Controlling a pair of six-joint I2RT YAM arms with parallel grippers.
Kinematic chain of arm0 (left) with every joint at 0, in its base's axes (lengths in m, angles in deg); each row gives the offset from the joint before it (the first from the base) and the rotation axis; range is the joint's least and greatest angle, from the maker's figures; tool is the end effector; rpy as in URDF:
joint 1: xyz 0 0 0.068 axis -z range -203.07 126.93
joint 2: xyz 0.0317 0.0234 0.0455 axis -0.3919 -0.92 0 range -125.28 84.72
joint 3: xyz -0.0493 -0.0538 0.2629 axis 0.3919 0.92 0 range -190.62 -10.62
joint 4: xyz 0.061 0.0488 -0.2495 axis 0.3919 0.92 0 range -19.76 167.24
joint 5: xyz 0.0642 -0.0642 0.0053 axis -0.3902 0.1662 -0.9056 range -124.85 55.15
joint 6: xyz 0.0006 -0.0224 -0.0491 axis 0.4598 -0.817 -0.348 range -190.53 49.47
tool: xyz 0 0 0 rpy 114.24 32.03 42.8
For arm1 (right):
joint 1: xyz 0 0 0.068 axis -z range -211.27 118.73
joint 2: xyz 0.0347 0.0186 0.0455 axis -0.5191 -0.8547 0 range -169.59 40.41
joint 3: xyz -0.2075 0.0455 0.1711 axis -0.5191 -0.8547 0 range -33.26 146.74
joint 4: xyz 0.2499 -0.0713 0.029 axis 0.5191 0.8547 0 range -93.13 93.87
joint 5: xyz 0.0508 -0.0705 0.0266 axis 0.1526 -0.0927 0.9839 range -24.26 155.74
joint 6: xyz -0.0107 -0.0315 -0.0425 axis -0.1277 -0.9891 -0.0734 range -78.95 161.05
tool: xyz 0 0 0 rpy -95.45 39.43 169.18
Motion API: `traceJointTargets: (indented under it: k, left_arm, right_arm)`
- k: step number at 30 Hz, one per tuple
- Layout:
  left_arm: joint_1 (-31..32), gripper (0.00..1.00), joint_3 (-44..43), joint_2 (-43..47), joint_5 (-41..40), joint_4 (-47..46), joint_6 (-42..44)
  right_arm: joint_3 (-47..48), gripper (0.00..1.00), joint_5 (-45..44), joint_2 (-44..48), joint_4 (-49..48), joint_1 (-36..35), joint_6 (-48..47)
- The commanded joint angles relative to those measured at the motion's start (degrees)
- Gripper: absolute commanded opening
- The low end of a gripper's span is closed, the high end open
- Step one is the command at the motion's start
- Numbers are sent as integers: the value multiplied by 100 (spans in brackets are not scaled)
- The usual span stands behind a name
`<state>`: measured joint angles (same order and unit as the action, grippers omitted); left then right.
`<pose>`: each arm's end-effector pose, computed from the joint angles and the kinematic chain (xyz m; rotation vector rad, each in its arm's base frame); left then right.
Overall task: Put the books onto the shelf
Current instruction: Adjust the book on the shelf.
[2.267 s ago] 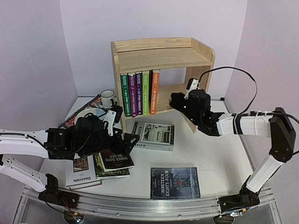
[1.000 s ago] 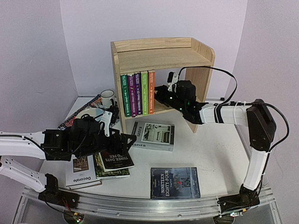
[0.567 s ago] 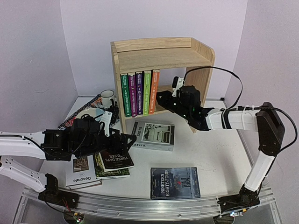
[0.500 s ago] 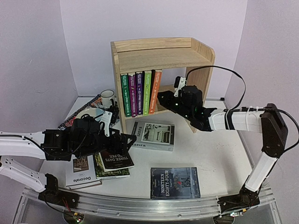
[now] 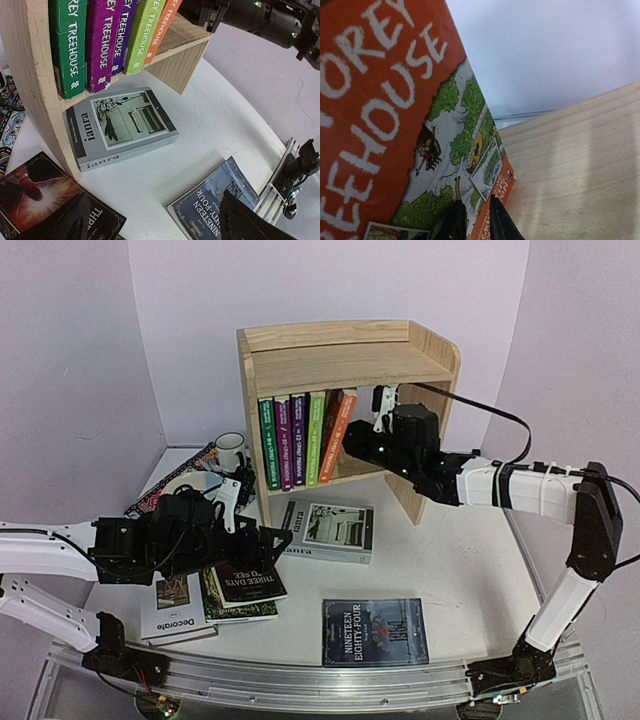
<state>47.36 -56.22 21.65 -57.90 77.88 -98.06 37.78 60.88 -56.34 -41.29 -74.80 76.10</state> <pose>0.0966 -0.2298 0.2873 0.4961 1.9800 -0.7002 0.2955 0.2766 0.3469 -0.0305 1.4407 1.0870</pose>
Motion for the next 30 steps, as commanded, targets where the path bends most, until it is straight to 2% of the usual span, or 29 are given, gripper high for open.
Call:
traceJointTargets:
  k: [1, 9, 18, 25, 30]
  left_arm:
    - [-23, 91, -115, -30, -43, 10, -24]
    - [-21, 91, -153, -92, -7, 10, 2]
    - [-29, 91, -62, 8, -6, 10, -48]
    - [-20, 91, -57, 39, 2, 9, -46]
    - [-21, 91, -45, 38, 11, 5, -51]
  right_arm:
    - [587, 17, 169, 72, -82, -318, -786]
    - [624, 16, 550, 6, -157, -323, -586]
    - [255, 24, 672, 373, -62, -324, -967]
    - [108, 31, 779, 783, 533, -324, -1737]
    - [-32, 44, 810, 1154, 792, -325, -2287]
